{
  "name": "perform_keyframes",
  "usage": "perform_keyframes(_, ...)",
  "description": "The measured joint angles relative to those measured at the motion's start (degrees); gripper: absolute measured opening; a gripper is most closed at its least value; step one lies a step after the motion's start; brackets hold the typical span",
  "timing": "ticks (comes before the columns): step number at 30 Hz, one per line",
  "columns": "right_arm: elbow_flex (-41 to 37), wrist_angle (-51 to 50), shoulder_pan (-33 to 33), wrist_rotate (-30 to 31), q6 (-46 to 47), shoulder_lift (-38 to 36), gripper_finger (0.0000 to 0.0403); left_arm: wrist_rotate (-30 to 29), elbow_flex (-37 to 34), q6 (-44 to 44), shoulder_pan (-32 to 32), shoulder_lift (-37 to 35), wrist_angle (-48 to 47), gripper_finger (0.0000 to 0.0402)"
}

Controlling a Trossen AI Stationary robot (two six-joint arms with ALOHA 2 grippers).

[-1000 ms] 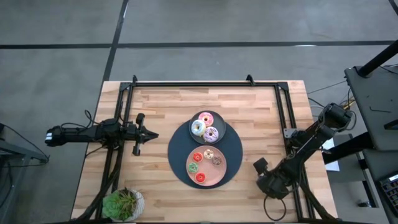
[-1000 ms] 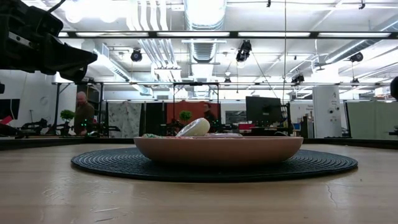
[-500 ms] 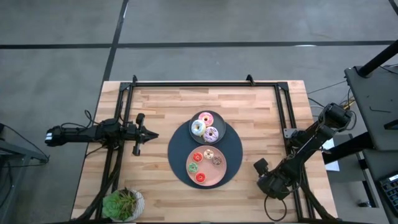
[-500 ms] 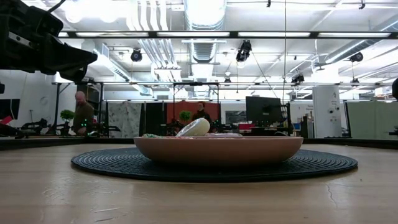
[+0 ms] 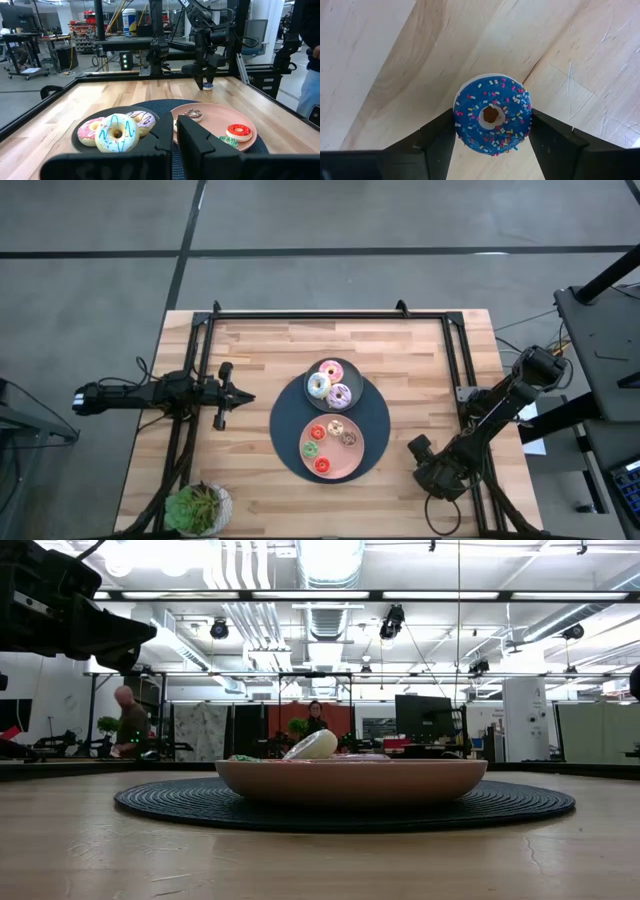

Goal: Pick & Place donuts
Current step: Put the small purple doughnut into the pink plate

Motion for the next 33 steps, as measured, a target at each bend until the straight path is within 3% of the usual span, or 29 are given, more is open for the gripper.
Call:
perform_keyframes(14, 5.6, -0.3, -2.8, -1.3, -0.1, -1.6, 0.0226, 0.0, 0.0, 0.0, 0.0, 0.0, 0.0, 0.0)
perform_keyframes(26, 18.3, -1.8, -8.6, -2.4, -4.2, -1.5, 0.0226, 0.0, 0.0, 0.0, 0.0, 0.0, 0.0, 0.0)
perform_keyframes(33, 25.9, -5.4, -12.3, -2.4, -6.1, 2.5, 0.0226, 0.0, 0.0, 0.0, 0.0, 0.0, 0.0, 0.0)
